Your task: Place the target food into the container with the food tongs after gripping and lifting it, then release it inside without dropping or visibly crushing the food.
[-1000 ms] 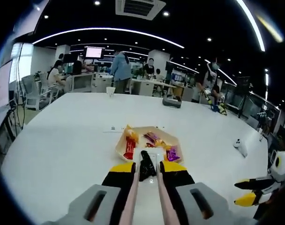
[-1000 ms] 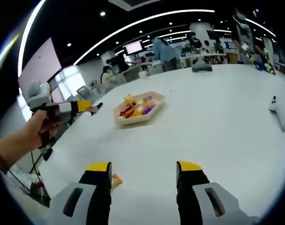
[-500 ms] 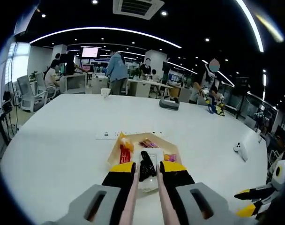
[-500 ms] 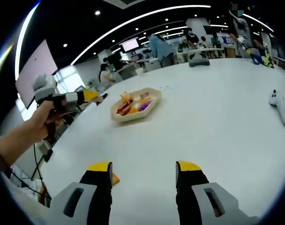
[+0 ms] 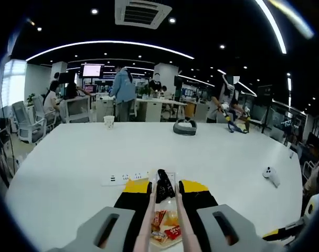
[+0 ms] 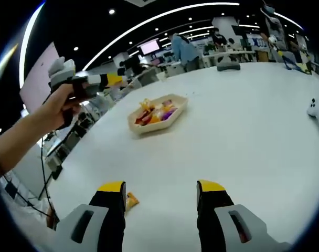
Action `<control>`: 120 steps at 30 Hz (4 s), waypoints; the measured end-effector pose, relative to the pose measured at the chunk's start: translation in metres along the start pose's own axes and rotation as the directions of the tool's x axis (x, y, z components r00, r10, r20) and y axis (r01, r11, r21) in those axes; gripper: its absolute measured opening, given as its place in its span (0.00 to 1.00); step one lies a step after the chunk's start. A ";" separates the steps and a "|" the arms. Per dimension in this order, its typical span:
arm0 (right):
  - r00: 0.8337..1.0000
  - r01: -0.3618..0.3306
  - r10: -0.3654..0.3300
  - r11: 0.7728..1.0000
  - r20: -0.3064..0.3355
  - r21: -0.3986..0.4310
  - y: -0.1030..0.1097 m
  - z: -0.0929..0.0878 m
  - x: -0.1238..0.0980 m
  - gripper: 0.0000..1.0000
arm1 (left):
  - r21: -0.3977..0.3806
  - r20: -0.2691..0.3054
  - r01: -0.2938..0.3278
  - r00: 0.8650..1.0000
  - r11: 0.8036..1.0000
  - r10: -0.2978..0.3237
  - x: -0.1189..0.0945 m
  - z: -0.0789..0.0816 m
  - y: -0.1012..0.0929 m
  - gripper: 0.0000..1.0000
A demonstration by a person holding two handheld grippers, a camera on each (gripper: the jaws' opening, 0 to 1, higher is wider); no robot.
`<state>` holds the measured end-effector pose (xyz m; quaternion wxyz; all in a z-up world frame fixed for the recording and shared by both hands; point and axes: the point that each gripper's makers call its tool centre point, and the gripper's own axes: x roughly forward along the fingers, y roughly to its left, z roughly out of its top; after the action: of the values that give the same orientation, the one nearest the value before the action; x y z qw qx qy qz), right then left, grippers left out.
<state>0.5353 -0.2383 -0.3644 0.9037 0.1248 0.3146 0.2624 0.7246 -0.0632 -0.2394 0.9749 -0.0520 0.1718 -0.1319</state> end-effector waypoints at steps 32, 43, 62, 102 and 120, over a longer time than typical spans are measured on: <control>0.998 -0.050 0.049 0.999 0.040 0.019 0.005 0.010 -0.003 0.54 | 0.075 0.026 -0.043 0.999 0.996 0.041 0.031 0.039 0.017 0.19; 0.998 -0.031 0.029 0.999 0.052 0.035 -0.002 0.012 -0.005 0.54 | 0.091 0.053 -0.055 0.997 0.994 0.050 0.029 0.047 0.014 0.19; 0.998 -0.002 0.000 0.999 0.059 0.042 -0.012 0.010 -0.009 0.54 | 0.093 0.032 -0.040 0.999 0.995 0.038 0.026 0.037 0.009 0.20; 0.998 -0.019 0.019 1.000 0.067 0.003 0.002 0.007 -0.022 0.52 | -0.117 0.114 0.183 0.979 0.976 -0.170 -0.042 0.036 -0.018 0.25; 0.994 -0.010 0.011 1.000 0.106 -0.011 0.012 0.010 -0.030 0.52 | -0.118 0.183 0.150 0.975 0.982 -0.127 -0.083 0.045 -0.008 0.25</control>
<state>0.5171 -0.2451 -0.3368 0.9182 0.1357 0.2643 0.2618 0.6633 -0.0461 -0.1699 0.9691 -0.1391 0.0901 -0.1830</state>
